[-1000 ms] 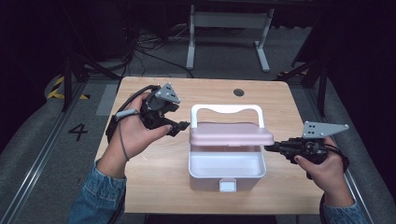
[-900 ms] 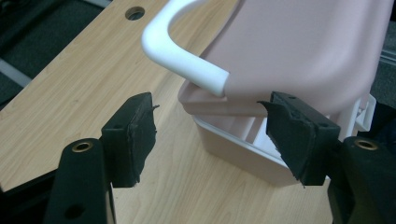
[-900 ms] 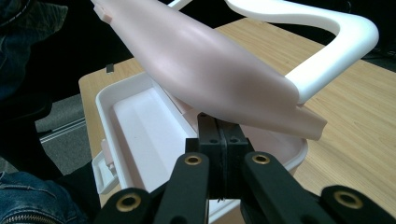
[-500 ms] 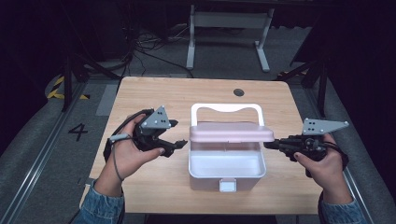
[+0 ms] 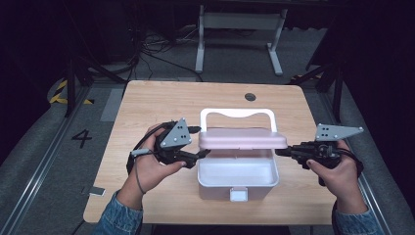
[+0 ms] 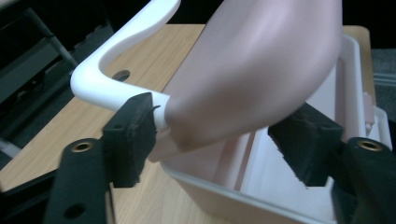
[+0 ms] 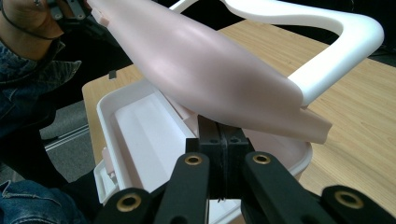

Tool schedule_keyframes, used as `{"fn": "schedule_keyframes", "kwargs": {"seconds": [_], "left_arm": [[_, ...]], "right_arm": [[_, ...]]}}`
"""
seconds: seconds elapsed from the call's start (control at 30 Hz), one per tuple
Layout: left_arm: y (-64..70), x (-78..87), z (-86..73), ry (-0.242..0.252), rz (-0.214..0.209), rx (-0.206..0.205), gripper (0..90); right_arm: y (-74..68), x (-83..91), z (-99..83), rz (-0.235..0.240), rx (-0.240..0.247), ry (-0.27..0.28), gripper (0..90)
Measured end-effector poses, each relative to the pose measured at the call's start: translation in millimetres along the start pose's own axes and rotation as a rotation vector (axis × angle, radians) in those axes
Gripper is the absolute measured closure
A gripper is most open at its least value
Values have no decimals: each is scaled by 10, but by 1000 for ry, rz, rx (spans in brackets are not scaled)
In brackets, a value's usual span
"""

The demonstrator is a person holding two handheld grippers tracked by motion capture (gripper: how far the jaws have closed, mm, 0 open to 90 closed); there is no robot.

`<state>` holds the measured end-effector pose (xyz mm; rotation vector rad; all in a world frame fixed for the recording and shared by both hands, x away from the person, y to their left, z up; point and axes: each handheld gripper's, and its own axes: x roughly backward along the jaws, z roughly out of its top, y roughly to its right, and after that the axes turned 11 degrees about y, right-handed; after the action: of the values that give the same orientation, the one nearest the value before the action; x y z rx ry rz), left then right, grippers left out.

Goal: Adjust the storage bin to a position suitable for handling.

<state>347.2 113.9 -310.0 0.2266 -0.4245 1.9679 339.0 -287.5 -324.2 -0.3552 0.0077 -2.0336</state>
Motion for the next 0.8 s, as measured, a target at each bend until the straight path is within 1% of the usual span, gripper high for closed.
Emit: {"fn": "schedule_keyframes", "kwargs": {"seconds": [0.03,0.1,0.13,0.17,0.2,0.27,0.33,0.4,0.47,0.57,0.6,0.7,0.8], "left_arm": [[-2,-8,6,7,-4,6,374],[-9,-17,18,12,-2,-4,429],[-6,-25,30,9,6,-13,459],[-6,-25,30,9,6,-13,477],[-5,-26,35,6,15,-23,477],[-7,-28,39,6,30,-33,510],[-9,-28,42,4,33,-34,514],[-15,-33,49,3,33,-26,528],[-44,-36,67,-3,37,-35,538],[-86,-47,106,-12,38,-25,555],[-107,-53,121,-12,41,-30,563],[-155,-68,159,-23,37,-5,579],[-222,-80,219,-22,41,-3,611]], "right_arm": [[0,1,0,0,-1,0,900],[1,6,1,0,-2,-1,900],[4,9,0,1,-5,0,900],[6,9,-1,3,-7,2,900],[6,9,-1,3,-7,2,900],[5,9,-3,5,-7,1,900],[4,11,-2,4,-7,1,900],[-1,23,-1,4,-7,1,886],[-15,45,3,3,-6,4,878],[-41,113,11,-3,-2,1,875],[-47,148,14,-8,0,4,874],[-50,227,18,-18,2,9,872],[-35,310,14,-34,1,18,873]]}}
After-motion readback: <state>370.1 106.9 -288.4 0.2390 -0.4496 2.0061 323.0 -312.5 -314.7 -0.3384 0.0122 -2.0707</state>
